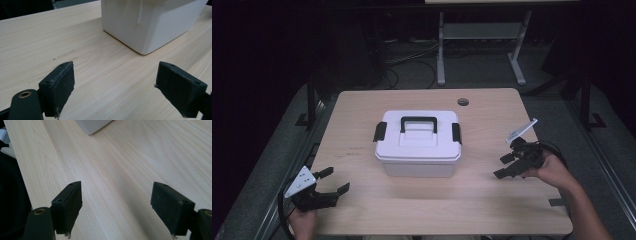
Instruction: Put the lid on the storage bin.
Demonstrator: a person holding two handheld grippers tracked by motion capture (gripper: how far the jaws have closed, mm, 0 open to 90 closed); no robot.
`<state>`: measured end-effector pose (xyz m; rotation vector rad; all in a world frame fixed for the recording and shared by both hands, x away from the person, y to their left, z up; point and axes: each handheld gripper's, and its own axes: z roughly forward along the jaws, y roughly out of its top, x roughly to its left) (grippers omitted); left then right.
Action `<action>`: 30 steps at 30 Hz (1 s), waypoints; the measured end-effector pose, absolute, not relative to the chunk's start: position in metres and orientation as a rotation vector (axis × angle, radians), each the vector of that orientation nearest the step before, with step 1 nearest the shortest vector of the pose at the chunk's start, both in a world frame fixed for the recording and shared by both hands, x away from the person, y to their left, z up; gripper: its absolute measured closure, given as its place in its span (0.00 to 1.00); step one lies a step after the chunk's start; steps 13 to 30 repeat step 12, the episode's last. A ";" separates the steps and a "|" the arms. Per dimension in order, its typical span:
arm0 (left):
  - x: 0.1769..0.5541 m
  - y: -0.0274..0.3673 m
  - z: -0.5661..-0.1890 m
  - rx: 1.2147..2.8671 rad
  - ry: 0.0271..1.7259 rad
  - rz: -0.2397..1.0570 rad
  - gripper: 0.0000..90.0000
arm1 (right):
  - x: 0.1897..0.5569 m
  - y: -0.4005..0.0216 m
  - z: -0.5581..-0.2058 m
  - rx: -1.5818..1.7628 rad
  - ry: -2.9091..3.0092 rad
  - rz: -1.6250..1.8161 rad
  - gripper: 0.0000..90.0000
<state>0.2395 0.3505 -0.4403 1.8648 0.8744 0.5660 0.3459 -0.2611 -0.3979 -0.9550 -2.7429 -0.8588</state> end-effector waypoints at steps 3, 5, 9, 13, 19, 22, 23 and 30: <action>0.240 0.351 -0.440 1.866 0.874 0.566 0.16 | 0.344 -0.263 -0.401 -0.960 -2.740 -0.859 0.27; 0.239 0.350 -0.440 1.866 0.874 0.566 0.16 | 0.343 -0.264 -0.402 -0.965 -2.735 -0.855 0.27; 0.239 0.350 -0.440 1.865 0.874 0.566 0.16 | 0.340 -0.267 -0.405 -0.970 -2.731 -0.855 0.27; 0.239 0.350 -0.440 1.867 0.872 0.567 0.16 | 0.337 -0.268 -0.406 -0.976 -2.728 -0.861 0.26; 0.239 0.350 -0.440 1.867 0.872 0.567 0.16 | 0.337 -0.268 -0.406 -0.976 -2.728 -0.861 0.26; 0.239 0.350 -0.440 1.867 0.872 0.567 0.16 | 0.337 -0.268 -0.406 -0.976 -2.728 -0.861 0.26; 0.239 0.350 -0.440 1.867 0.872 0.567 0.16 | 0.337 -0.268 -0.406 -0.976 -2.728 -0.861 0.26; 0.239 0.350 -0.440 1.867 0.872 0.567 0.16 | 0.337 -0.268 -0.406 -0.976 -2.728 -0.861 0.26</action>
